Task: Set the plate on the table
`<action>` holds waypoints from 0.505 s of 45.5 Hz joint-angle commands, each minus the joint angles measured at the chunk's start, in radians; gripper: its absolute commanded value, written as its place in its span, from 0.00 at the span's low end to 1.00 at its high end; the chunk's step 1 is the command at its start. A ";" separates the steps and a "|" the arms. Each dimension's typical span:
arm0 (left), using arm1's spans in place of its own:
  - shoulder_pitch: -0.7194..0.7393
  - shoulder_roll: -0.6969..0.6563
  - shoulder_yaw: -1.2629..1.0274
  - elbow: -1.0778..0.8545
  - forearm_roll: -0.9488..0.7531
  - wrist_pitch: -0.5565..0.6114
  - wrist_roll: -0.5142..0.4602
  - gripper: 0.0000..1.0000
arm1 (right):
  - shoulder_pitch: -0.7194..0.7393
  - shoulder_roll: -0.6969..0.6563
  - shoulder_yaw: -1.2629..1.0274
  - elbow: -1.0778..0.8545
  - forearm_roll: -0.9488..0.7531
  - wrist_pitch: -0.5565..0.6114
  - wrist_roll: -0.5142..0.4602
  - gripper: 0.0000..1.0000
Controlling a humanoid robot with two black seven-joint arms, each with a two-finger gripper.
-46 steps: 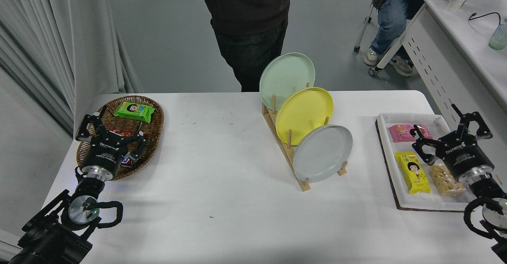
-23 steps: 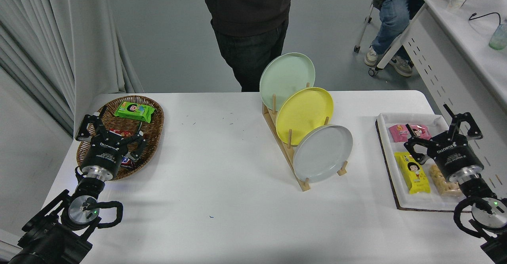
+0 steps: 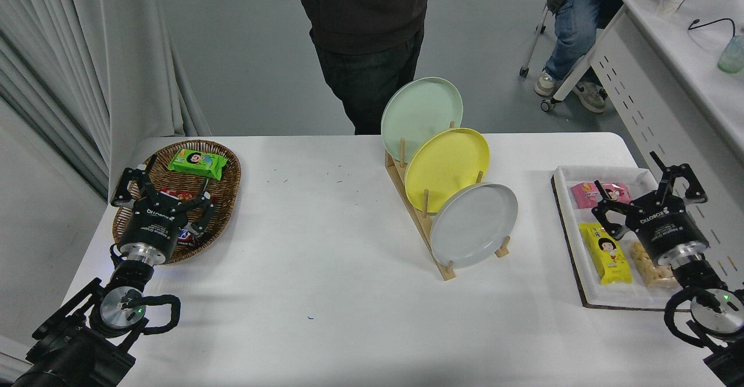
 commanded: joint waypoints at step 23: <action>0.000 0.001 0.000 0.000 0.000 0.001 0.000 0.98 | 0.104 -0.182 -0.270 0.163 0.029 -0.038 -0.011 1.00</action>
